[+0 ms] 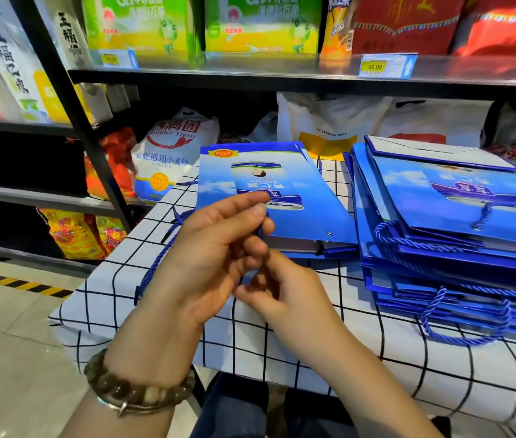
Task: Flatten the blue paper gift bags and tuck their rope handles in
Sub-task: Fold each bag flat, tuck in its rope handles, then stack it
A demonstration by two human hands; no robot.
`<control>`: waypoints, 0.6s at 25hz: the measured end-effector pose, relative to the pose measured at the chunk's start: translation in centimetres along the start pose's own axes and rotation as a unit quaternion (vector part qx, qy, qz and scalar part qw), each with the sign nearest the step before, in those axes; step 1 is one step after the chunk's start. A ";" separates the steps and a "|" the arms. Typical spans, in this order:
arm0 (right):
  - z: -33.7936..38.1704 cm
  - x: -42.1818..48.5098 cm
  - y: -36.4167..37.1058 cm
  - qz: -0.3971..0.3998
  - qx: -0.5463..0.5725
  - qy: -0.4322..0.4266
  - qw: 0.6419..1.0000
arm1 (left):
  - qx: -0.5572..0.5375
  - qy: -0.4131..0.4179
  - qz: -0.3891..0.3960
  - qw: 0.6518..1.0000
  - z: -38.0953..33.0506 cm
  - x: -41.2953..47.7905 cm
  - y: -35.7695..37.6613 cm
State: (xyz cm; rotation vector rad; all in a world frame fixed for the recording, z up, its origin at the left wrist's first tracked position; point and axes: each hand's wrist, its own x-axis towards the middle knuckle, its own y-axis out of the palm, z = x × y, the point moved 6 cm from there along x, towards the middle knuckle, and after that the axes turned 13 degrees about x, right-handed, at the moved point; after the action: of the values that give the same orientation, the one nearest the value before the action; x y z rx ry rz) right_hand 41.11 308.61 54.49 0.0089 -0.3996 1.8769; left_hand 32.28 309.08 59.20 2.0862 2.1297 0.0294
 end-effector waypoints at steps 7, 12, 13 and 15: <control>0.7 0.7 -1.3 -0.101 0.206 -0.010 0.973 | 0.156 0.088 -0.024 0.983 -1.4 -0.3 -1.9; 2.9 0.7 -4.3 -0.141 0.373 -0.041 0.916 | 0.360 0.095 0.010 0.928 1.5 -1.2 -1.6; 3.5 0.8 -4.6 -0.142 0.388 -0.050 0.909 | 0.396 0.118 -0.001 0.910 1.8 -1.1 -1.3; 4.4 1.0 -5.1 -0.140 0.401 -0.056 0.904 | 0.467 0.161 -0.018 0.869 1.8 -0.8 -0.7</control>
State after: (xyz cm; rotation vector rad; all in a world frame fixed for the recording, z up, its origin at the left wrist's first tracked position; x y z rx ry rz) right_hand 44.64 309.81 60.18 0.6945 0.3116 1.6362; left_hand 31.79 308.14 57.36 2.6426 2.7278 -0.8947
